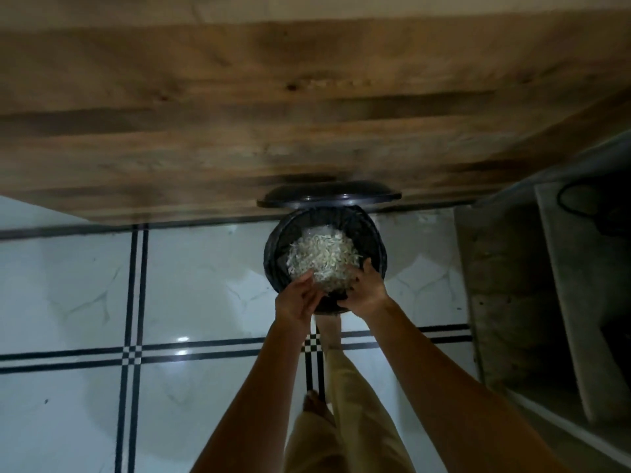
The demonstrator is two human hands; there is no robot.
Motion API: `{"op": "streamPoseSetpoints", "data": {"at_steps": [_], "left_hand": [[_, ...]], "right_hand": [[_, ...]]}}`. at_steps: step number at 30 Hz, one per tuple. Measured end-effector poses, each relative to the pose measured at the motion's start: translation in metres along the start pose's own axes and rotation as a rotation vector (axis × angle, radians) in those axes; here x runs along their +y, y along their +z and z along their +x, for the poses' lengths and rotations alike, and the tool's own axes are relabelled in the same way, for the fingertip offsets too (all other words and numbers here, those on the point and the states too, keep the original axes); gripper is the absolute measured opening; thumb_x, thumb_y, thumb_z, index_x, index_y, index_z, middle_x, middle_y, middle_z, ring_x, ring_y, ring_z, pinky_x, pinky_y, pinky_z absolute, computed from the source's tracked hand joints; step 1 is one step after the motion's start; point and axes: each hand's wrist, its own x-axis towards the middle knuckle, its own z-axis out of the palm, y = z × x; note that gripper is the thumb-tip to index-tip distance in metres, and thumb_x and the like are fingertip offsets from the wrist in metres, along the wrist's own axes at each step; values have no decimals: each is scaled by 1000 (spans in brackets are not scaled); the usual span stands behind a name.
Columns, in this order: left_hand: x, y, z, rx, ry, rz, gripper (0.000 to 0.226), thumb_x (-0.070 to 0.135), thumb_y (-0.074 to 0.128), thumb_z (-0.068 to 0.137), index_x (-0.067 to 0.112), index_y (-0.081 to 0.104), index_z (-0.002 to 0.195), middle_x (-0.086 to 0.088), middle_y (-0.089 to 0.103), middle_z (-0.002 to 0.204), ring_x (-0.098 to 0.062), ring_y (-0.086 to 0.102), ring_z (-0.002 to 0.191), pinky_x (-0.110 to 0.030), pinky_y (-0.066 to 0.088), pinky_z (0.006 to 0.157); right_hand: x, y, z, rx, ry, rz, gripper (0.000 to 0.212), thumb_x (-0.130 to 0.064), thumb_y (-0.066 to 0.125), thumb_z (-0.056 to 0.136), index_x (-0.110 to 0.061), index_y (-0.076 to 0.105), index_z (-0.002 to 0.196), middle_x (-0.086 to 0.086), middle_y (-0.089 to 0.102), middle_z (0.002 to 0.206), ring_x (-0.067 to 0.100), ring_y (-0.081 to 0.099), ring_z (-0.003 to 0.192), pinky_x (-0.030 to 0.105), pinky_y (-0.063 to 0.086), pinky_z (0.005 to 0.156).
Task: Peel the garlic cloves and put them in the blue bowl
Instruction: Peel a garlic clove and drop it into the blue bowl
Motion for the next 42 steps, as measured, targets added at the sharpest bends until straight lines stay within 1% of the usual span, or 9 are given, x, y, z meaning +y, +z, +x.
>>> {"op": "streamPoseSetpoints", "data": {"at_steps": [6, 9, 14, 16, 19, 24, 35, 40, 42], "left_hand": [[-13, -15, -76, -1, -27, 113, 30, 2, 46, 95, -4, 50, 124, -9, 59, 103, -15, 58, 85, -29, 47, 87], [-7, 0, -125, -43, -8, 101, 22, 0, 48, 95, -6, 55, 114, -16, 56, 116, -25, 57, 104, -32, 46, 87], [0, 58, -229, -201, 127, 369, 19, 5, 55, 92, 8, 62, 109, -1, 66, 79, -12, 60, 75, -21, 53, 58], [-12, 90, -270, -287, 151, 468, 10, 7, 54, 93, 12, 62, 96, 2, 66, 72, -10, 59, 72, -21, 50, 61], [-55, 140, -325, -432, 162, 647, 14, 9, 51, 94, 15, 60, 86, 4, 65, 68, -8, 58, 68, -21, 47, 64], [-189, 213, -408, -697, 118, 922, 18, 12, 47, 96, 16, 60, 84, 9, 66, 57, -4, 62, 57, -19, 47, 60], [-620, 219, -578, -1156, -173, 1450, 18, 5, 46, 94, 14, 58, 85, 6, 66, 52, -3, 62, 47, -17, 49, 49], [-703, 209, -600, -1335, 278, 1714, 20, -10, 52, 86, 0, 67, 95, -2, 65, 61, -8, 56, 50, -14, 43, 43], [-707, 215, -595, -1444, 504, 1806, 23, -4, 55, 85, 13, 71, 90, -6, 69, 81, -10, 58, 62, -17, 46, 52]], "right_hand": [[6, -37, -75, 23, -92, 122, 21, -19, 38, 98, -11, 57, 102, 8, 50, 129, 26, 53, 106, 42, 32, 101], [15, -45, -129, -87, -107, 112, 23, -18, 34, 99, -8, 49, 113, 11, 48, 133, 27, 49, 105, 43, 32, 103], [-9, -72, -244, -180, -245, 153, 18, -20, 43, 97, -11, 58, 91, 6, 58, 111, 23, 57, 87, 40, 46, 85], [-26, -95, -286, -185, -329, 193, 20, -23, 39, 98, -13, 57, 97, 5, 55, 118, 23, 56, 96, 40, 44, 88], [-51, -148, -346, -128, -454, 270, 29, -24, 32, 101, -12, 51, 119, 3, 53, 123, 23, 50, 117, 39, 38, 95], [-67, -282, -445, -17, -673, 425, 21, -24, 39, 98, -18, 58, 90, -3, 62, 94, 13, 56, 83, 29, 43, 69], [40, -652, -623, 530, -994, 747, 21, -19, 40, 96, -20, 56, 82, 1, 60, 101, 8, 53, 71, 20, 39, 61], [79, -739, -638, 1150, -1122, 475, 13, -5, 52, 91, -5, 63, 98, 10, 65, 97, 12, 59, 82, 14, 46, 68], [87, -750, -633, 1310, -1120, 249, 20, -8, 53, 91, -10, 62, 109, 3, 65, 106, 10, 61, 92, 20, 51, 78]]}}
